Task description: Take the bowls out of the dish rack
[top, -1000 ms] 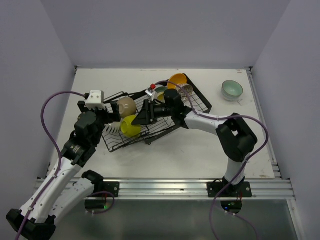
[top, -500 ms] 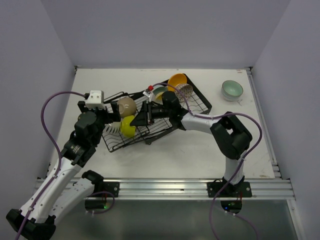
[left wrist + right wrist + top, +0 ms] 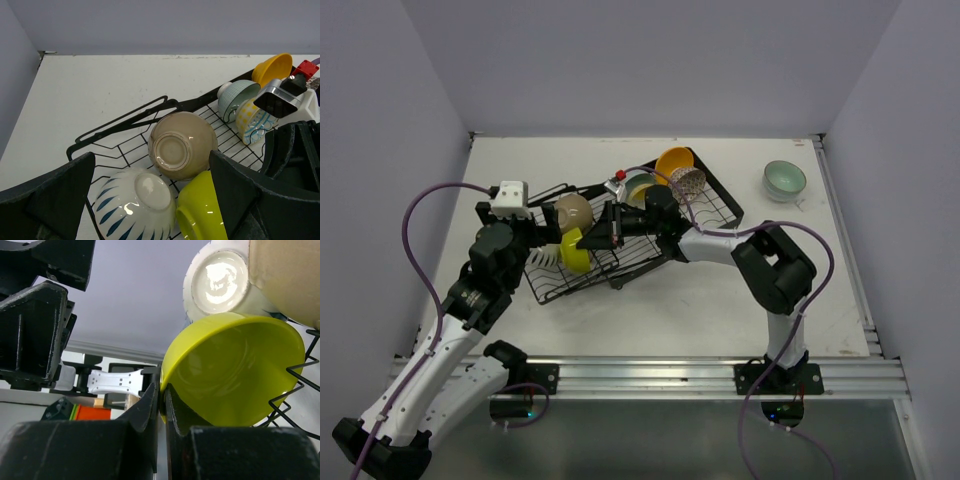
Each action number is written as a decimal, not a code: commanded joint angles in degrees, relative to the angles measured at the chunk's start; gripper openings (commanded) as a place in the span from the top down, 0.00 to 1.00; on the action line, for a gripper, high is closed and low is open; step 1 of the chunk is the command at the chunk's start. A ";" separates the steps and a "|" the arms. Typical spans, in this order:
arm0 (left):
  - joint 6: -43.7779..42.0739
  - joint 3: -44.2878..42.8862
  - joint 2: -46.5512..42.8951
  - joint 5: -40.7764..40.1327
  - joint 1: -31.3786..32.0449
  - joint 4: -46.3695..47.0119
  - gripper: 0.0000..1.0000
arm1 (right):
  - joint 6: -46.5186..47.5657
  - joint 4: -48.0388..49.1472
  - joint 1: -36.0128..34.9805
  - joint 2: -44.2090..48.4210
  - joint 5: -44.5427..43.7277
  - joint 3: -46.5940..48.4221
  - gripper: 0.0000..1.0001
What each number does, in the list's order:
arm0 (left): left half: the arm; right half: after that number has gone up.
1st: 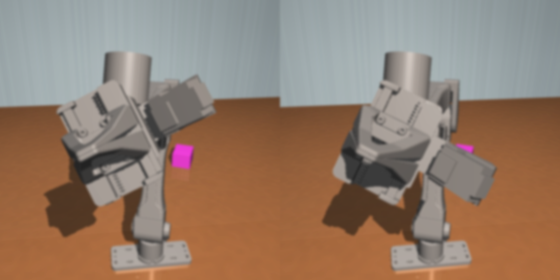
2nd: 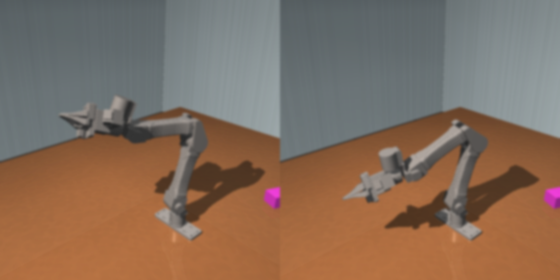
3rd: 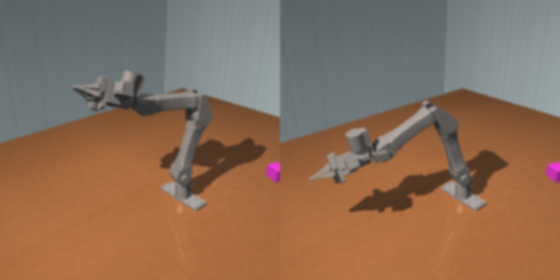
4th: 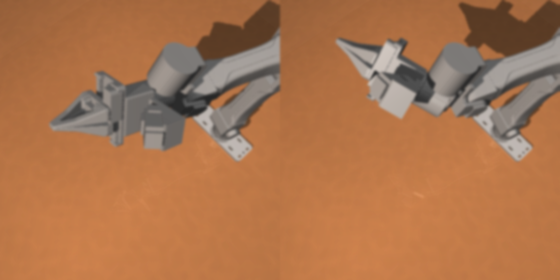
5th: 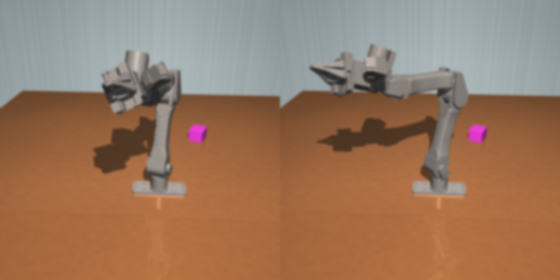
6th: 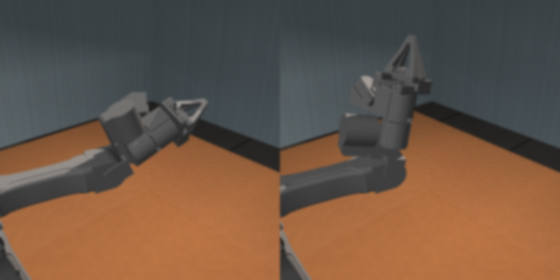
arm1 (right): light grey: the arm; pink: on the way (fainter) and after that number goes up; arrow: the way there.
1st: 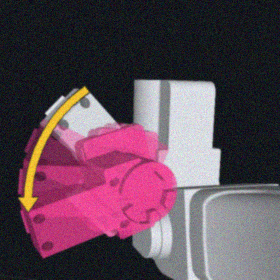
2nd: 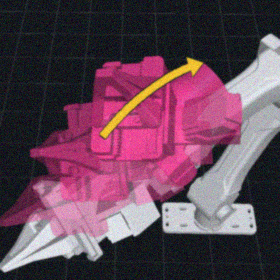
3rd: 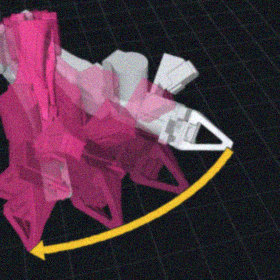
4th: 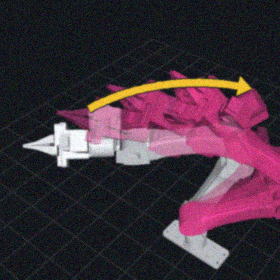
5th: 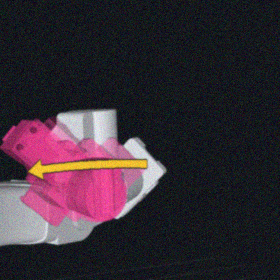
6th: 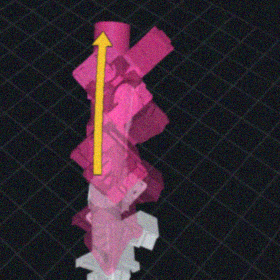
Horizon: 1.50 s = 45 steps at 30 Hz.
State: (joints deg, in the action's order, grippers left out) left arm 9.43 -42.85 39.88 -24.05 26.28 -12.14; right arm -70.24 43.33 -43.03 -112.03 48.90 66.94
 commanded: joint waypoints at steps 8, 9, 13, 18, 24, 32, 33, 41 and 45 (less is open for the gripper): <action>0.59 -1.27 -1.20 -0.91 0.26 0.36 0.00 | 4.31 -3.75 0.31 6.28 0.93 3.11 1.00; 0.59 -1.27 -1.29 -0.91 0.26 0.28 0.00 | 5.89 -5.09 0.40 7.08 0.76 3.37 1.00; 0.68 -1.27 -1.64 -1.00 0.26 0.36 0.00 | 10.55 -12.12 1.19 11.03 0.05 3.99 1.00; 0.85 -1.27 -2.00 -0.82 0.26 0.45 0.00 | 13.54 -16.08 3.73 15.34 -0.91 3.90 1.00; 0.76 -1.45 -2.09 -0.64 0.26 0.36 0.00 | 14.08 -19.24 11.20 17.19 -0.74 5.22 1.00; 0.59 -1.62 -2.35 0.06 0.26 0.28 0.00 | 33.12 -49.44 25.52 21.50 -9.69 14.96 1.00; 0.59 -1.62 -2.44 0.15 0.26 0.19 0.00 | 37.67 -53.14 26.49 21.50 -11.62 18.20 1.00; 0.68 -1.71 -2.61 2.08 0.26 0.28 0.00 | 53.52 -79.53 34.76 14.57 -34.20 32.45 1.00; 0.76 -1.71 -2.88 2.70 0.26 0.45 0.00 | 59.58 -85.25 36.26 9.56 -48.42 38.78 1.00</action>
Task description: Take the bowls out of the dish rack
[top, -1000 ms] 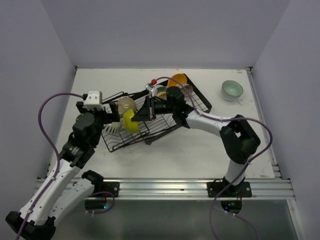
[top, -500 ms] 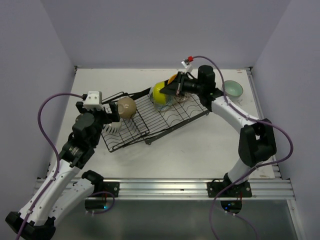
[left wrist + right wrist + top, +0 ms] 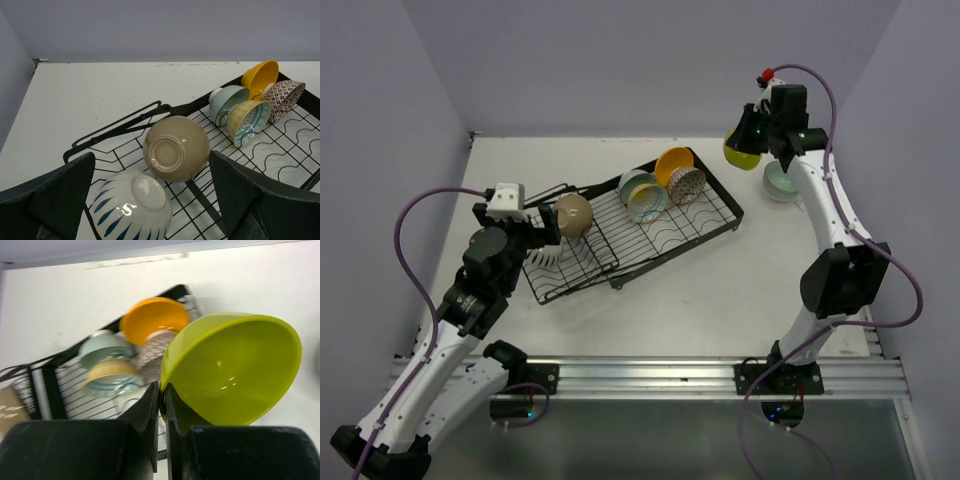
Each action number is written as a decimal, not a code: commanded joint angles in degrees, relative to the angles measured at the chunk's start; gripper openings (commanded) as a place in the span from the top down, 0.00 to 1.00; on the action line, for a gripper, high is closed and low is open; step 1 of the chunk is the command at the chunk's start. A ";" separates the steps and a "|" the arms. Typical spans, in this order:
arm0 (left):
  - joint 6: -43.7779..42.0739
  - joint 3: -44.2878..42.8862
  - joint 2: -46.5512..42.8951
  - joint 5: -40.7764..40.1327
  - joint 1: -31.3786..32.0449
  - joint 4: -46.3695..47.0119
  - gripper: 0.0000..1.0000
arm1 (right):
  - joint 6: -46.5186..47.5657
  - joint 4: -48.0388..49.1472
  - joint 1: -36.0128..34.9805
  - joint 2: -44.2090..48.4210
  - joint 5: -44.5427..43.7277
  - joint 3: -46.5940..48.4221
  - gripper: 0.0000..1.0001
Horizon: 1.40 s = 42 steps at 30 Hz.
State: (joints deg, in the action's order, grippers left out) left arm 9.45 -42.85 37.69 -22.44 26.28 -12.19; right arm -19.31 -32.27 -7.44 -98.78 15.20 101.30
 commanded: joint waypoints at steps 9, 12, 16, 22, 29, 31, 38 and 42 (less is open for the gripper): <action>0.92 -1.71 -0.95 1.96 0.26 0.58 0.00 | 13.68 -14.83 2.25 -14.59 -28.99 15.06 1.00; 0.92 -1.80 -1.13 2.22 0.26 0.67 0.00 | 13.77 -14.93 3.75 -16.53 -29.35 16.30 1.00; 1.09 -1.80 -0.95 3.27 0.26 0.67 0.00 | 14.30 -15.01 6.20 -17.93 -29.35 17.18 1.00; 1.18 -1.80 -0.87 3.54 0.26 0.76 0.00 | 14.12 -15.63 9.28 -20.66 -27.68 19.72 1.00; 1.09 -1.80 -0.69 3.54 0.17 0.76 0.00 | 14.56 -17.47 9.82 -25.31 -26.71 23.85 1.00; 1.18 -1.80 -0.69 3.63 0.17 0.85 0.00 | 14.56 -18.26 9.82 -27.33 -26.19 25.88 1.00; 1.27 -1.80 -0.60 3.80 0.26 0.76 0.00 | 15.35 -21.08 9.82 -31.47 -25.75 31.15 1.00; 1.18 -1.89 -0.60 3.98 0.26 0.85 0.00 | 16.06 -21.87 9.82 -31.82 -26.01 31.24 1.00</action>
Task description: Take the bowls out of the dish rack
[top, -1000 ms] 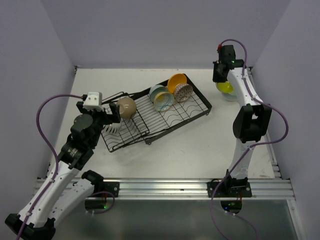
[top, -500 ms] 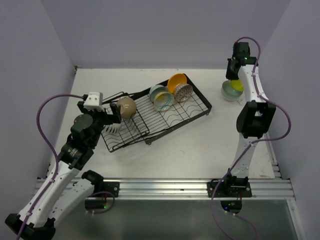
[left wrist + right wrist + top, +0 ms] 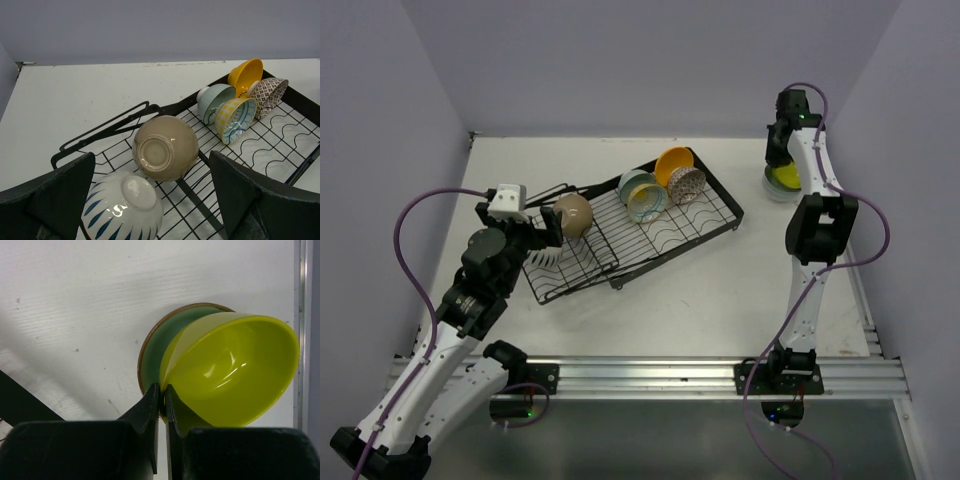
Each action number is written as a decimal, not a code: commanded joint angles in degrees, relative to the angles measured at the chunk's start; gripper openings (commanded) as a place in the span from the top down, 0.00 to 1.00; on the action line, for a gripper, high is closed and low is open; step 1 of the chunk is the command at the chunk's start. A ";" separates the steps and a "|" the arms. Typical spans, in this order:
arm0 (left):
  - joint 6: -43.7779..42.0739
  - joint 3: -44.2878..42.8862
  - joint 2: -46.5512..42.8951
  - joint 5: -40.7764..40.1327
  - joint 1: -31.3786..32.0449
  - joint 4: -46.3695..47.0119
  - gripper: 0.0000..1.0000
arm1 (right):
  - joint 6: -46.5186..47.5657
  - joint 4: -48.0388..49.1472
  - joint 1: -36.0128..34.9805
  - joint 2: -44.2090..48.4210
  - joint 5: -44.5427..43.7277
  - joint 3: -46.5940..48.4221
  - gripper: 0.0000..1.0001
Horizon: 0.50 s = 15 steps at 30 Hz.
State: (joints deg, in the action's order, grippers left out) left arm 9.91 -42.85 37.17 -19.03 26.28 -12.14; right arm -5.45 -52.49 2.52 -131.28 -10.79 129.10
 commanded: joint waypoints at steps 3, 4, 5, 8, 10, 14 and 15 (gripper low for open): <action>0.81 -1.89 -0.08 0.57 0.26 0.72 0.00 | 2.64 -2.53 -0.15 0.50 0.33 3.53 1.00; 0.81 -1.89 -0.08 0.66 0.26 0.72 0.00 | 2.64 -2.97 -0.15 0.50 0.41 3.53 1.00; 0.81 -1.89 -0.16 0.66 0.17 0.72 0.00 | 2.73 -3.06 -0.15 0.42 0.59 3.44 1.00; 0.81 -1.89 -0.17 0.66 0.26 0.72 0.00 | 3.43 -3.76 -0.24 0.06 1.12 3.79 1.00; 0.81 -1.89 -0.25 0.57 0.26 0.80 0.00 | 3.69 -4.37 -0.24 -0.20 1.56 3.62 1.00; 0.81 -1.89 -0.25 0.66 0.26 0.72 0.00 | 4.40 -4.73 -0.33 -0.38 1.73 3.09 1.00; 0.90 -1.89 -0.25 0.74 0.26 0.80 0.00 | 4.40 -4.64 -0.24 -0.20 1.99 2.65 1.00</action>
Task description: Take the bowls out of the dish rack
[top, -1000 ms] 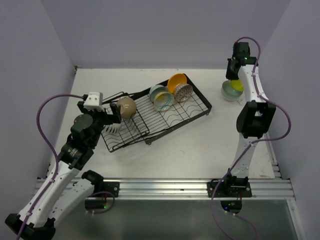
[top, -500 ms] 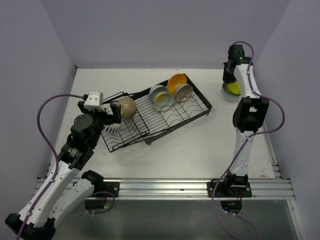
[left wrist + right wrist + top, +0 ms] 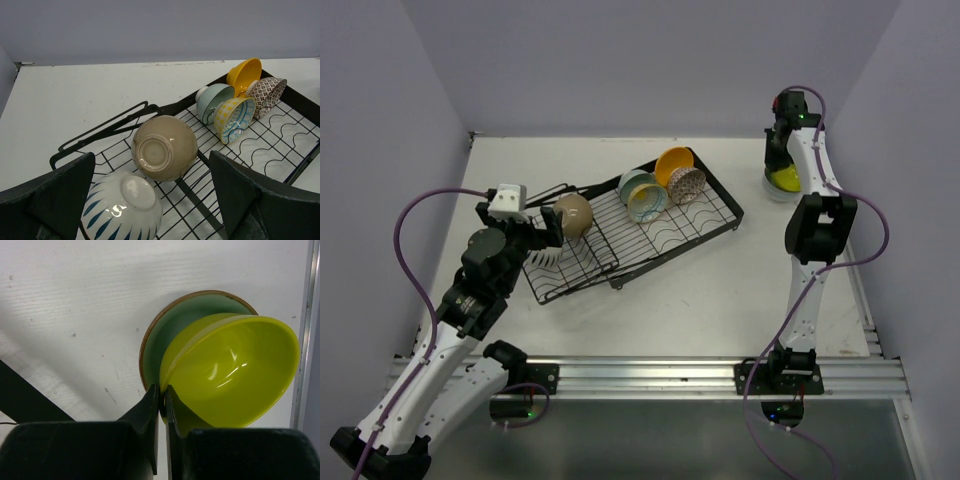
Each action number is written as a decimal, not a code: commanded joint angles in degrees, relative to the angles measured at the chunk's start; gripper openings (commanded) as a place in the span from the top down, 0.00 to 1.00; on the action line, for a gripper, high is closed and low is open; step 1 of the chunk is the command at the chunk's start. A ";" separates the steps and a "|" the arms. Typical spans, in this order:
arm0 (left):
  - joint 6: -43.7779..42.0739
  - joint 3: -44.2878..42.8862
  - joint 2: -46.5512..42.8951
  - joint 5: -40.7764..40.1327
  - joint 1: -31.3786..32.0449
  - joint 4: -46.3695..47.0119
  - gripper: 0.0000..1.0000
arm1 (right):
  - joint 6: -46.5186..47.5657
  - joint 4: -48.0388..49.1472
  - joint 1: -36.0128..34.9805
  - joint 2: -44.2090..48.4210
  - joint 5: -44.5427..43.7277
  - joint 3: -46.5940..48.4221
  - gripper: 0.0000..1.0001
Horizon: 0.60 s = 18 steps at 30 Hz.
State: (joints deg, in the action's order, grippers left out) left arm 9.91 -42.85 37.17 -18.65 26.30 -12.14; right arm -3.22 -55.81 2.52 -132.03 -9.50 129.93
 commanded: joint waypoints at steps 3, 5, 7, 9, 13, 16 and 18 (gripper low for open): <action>0.90 -1.89 -0.25 0.37 0.24 0.72 0.00 | 2.08 -1.14 -0.41 0.37 1.41 1.56 1.00; 0.90 -1.89 -0.17 0.37 0.24 0.72 0.00 | 2.26 -1.32 -0.59 0.10 1.32 1.73 1.00; 0.81 -1.89 -0.17 0.29 0.24 0.72 0.00 | 2.43 -1.32 -0.77 -0.07 1.15 1.82 0.81; 0.81 -1.89 -0.17 0.29 0.24 0.72 0.00 | 2.34 -1.58 -0.85 -0.42 0.80 2.08 0.67; 0.81 -1.89 -0.08 0.29 0.15 0.80 0.00 | 1.99 -1.49 -0.85 0.01 0.36 2.08 0.54; 0.81 -1.89 -0.08 0.20 0.24 0.72 0.00 | 1.55 -1.41 -0.85 1.07 0.00 2.17 0.54; 0.81 -1.89 -0.08 0.29 0.24 0.72 0.00 | 1.03 -1.05 -0.85 2.20 0.44 1.73 0.54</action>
State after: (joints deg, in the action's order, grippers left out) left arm 9.91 -42.85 37.17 -18.63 26.28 -12.14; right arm -2.37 -56.10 1.83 -132.03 -9.10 129.95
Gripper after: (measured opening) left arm 0.997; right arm 0.459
